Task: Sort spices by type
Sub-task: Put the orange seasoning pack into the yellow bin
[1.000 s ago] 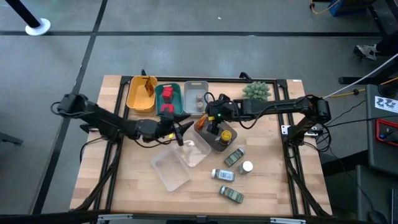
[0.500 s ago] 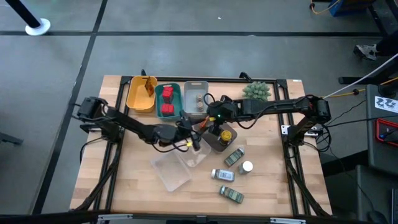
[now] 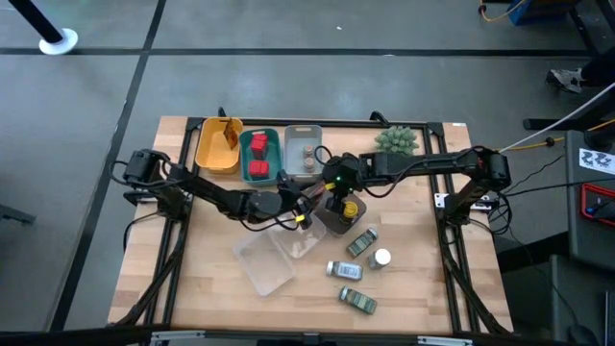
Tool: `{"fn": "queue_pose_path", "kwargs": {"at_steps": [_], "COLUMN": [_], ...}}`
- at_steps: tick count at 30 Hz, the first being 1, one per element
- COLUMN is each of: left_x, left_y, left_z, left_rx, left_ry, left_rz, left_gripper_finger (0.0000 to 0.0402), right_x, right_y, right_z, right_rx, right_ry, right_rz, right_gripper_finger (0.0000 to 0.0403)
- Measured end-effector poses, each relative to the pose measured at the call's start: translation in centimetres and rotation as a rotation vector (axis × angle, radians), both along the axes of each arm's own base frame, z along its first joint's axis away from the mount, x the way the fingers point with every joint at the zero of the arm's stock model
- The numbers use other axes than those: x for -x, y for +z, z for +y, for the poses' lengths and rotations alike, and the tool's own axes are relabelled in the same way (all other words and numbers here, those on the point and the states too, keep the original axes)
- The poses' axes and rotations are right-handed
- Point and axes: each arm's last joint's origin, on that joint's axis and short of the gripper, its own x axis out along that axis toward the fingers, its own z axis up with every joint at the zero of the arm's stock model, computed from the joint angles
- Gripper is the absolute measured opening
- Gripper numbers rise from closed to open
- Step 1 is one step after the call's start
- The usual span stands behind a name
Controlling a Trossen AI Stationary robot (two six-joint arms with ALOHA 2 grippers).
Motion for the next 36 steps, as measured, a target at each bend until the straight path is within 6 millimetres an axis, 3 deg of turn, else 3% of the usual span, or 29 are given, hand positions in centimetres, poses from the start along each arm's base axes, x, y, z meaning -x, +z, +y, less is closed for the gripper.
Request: {"fn": "queue_pose_path", "kwargs": {"at_steps": [21, 36], "left_x": [-0.2, -0.5], "left_y": [0.4, -0.3], "left_z": [-0.5, 2.0], "left_rx": [0.091, 0.169], "left_ry": [-0.091, -0.158], "left_rz": [-0.072, -0.023], "left_gripper_finger": [0.0166, 0.0161], "right_x": [0.2, 0.2], "right_y": [-0.2, -0.1], "right_z": [0.1, 0.4], "right_rx": [-0.049, -0.126], "right_ry": [-0.025, 0.022], "right_rz": [0.022, 0.014], "right_gripper_finger": [0.0005, 0.0005]}}
